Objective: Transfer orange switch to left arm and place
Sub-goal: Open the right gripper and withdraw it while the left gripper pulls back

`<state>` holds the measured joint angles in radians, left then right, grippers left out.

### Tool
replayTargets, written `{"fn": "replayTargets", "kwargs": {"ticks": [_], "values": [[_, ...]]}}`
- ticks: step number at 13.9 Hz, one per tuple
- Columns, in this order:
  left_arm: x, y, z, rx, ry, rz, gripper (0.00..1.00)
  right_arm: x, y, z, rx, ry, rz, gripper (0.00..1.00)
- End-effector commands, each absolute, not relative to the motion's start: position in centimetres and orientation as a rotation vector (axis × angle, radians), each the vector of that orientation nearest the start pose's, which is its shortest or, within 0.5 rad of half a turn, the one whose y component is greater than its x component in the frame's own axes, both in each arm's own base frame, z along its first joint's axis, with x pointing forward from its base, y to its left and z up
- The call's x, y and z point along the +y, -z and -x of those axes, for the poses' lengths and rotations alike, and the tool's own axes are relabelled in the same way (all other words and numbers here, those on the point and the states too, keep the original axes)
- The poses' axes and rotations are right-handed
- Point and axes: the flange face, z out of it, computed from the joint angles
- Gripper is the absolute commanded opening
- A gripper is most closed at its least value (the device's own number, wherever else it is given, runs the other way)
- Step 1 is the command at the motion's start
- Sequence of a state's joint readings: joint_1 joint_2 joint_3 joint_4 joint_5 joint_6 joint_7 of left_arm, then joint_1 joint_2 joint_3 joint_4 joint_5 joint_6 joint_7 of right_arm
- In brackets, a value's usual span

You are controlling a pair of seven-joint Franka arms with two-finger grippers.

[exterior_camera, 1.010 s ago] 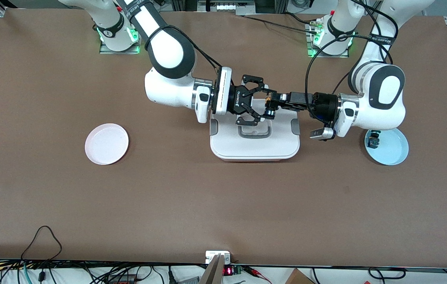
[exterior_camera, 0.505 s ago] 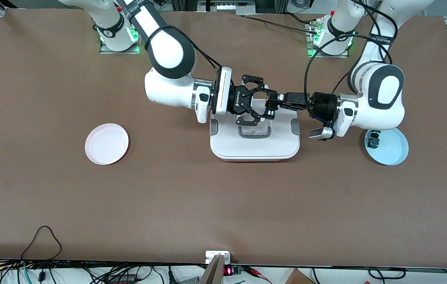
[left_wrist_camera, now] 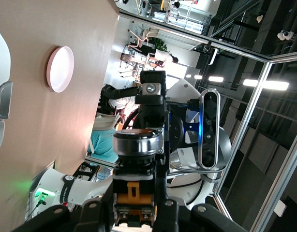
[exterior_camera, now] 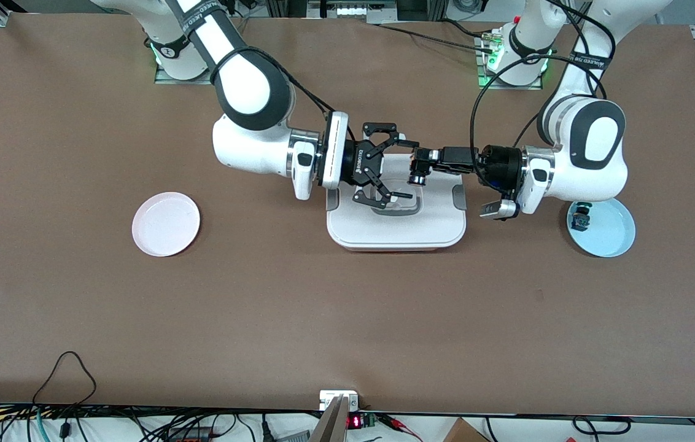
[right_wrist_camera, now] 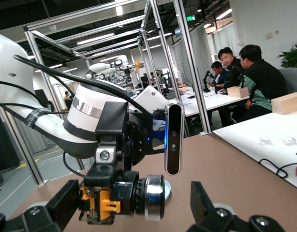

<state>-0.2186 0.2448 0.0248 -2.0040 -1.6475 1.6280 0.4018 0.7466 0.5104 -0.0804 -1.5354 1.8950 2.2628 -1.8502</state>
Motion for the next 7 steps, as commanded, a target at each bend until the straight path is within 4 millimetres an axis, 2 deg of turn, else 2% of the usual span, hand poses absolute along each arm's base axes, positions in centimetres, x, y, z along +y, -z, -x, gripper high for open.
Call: {"fn": "replayTargets", "kwargs": {"ticks": [1,3,6,7], "values": [[-21.6,-39.4,-54.8,0.105,0.305,-1.534,0.00,42.1,-42.1,-58.6,-1.098,1.035,1.420,1.00],[-21.1,-39.4,-54.8,0.105,0.303,-1.541,0.00,37.3,-42.6,-60.2,-1.192,0.970,1.355,1.00],[-19.8,-38.7,-54.8,0.073,0.266,-1.554,0.00,30.4,-43.5,-61.4,-1.286,0.871,1.250,1.00],[-19.1,-38.7,-54.7,0.053,0.273,-1.591,0.00,27.3,-44.2,-61.7,-1.319,0.839,1.222,1.00]]}}
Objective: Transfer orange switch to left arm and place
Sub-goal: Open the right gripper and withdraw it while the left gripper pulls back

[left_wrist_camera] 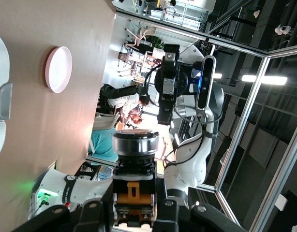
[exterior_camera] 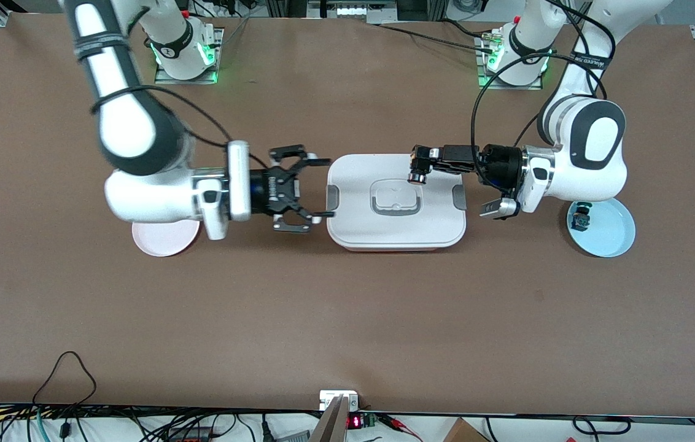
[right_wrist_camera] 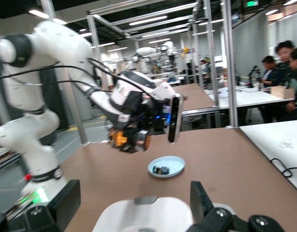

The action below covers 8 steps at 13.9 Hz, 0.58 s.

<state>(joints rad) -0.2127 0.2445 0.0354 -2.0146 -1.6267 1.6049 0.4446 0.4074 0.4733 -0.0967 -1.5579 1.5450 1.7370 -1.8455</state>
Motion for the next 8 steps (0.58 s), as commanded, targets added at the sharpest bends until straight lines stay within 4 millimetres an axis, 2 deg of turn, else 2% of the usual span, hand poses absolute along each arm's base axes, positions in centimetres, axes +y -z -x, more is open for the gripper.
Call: {"fn": "replayTargets", "kwargs": {"ticks": [1,4,8], "values": [[-18.1,-38.6,-54.8,0.039,0.276,-1.623,0.00,24.4,-44.4,-61.7,-1.360,0.803,1.198,1.00],[-13.9,-37.9,-54.7,-0.006,0.292,-1.715,0.00,18.0,-45.4,-60.7,-1.401,0.741,1.132,1.00],[-9.3,-37.0,-54.3,-0.105,0.305,-1.844,0.00,12.5,-46.7,-58.9,-1.451,0.668,1.157,1.00]]}}
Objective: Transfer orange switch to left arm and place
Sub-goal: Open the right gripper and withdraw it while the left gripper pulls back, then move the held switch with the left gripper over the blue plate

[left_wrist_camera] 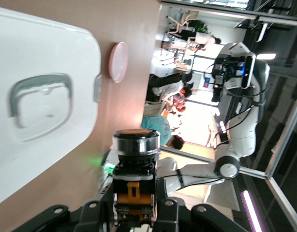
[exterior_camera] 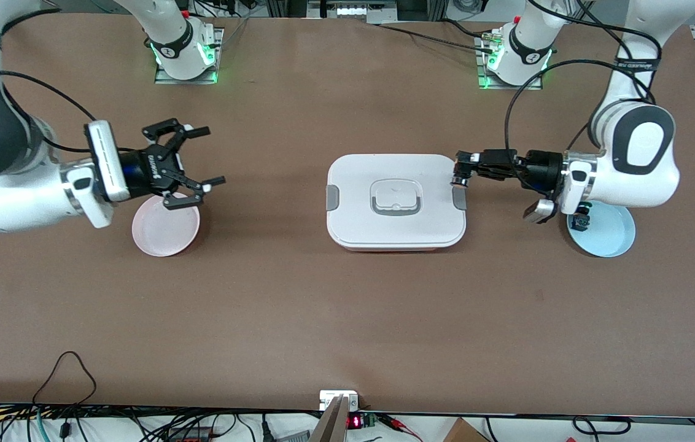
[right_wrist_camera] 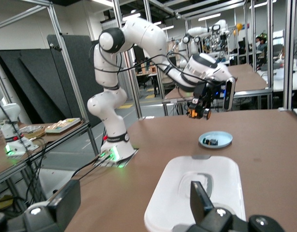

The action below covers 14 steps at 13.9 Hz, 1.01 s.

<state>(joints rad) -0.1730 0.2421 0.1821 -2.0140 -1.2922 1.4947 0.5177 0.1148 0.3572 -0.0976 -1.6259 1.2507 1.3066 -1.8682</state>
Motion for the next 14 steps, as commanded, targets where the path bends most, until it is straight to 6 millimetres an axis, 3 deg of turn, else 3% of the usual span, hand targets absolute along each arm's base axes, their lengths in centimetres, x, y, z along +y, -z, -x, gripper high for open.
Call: {"fn": "replayTargets", "kwargs": {"ticks": [1,6,10,14], "values": [[-8.2,-37.0,-54.3,-0.137,0.310,-1.893,0.00,11.8,-47.1,-58.4,-1.460,0.622,1.185,1.00],[-2.4,-37.3,-53.6,-0.348,0.330,-2.066,0.00,8.1,-52.0,-55.5,-1.494,0.248,1.592,1.00],[2.6,-39.2,-53.8,-0.558,0.317,-2.225,0.00,3.9,-53.7,-54.0,-1.462,-0.025,1.965,1.00],[6.3,-40.3,-53.9,-0.776,0.342,-2.329,0.00,2.2,-58.2,-51.8,-1.217,-0.204,2.447,1.00]]}}
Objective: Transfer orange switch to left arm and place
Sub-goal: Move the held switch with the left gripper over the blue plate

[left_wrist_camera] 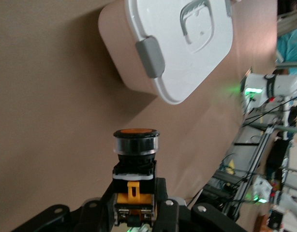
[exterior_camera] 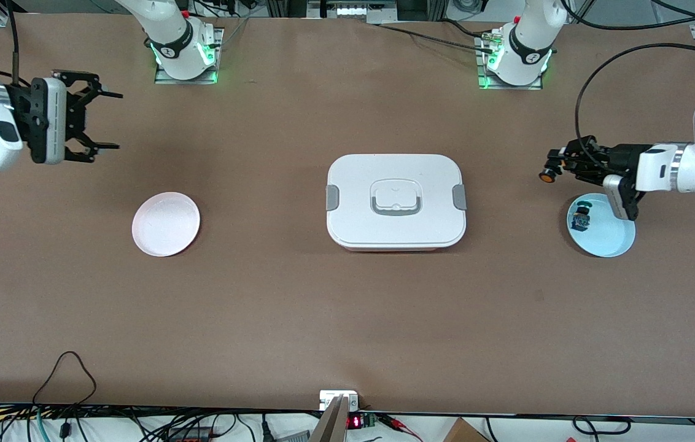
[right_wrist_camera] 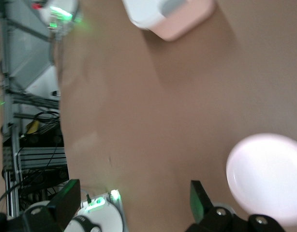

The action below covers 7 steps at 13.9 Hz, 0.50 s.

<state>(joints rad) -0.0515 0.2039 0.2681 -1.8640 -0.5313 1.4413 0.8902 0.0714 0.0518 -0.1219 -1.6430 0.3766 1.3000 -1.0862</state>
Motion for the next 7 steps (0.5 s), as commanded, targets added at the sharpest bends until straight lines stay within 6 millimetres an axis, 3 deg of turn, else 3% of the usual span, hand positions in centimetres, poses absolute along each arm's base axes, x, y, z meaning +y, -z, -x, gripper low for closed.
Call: {"fn": "replayTargets", "kwargs": {"ticks": [1,4,7], "values": [[7.0,-40.7,-53.9,-0.803,0.373,-2.365,0.00,2.1,-59.1,-51.3,-1.160,-0.231,2.537,1.00],[9.3,-41.5,-54.1,-1.054,0.446,-2.412,0.00,2.6,-60.8,-50.3,-0.961,-0.292,2.801,1.00],[11.0,-41.9,-55.1,-1.347,0.396,-2.410,0.00,4.0,-60.3,-50.4,-0.777,-0.353,3.036,1.00]]}}
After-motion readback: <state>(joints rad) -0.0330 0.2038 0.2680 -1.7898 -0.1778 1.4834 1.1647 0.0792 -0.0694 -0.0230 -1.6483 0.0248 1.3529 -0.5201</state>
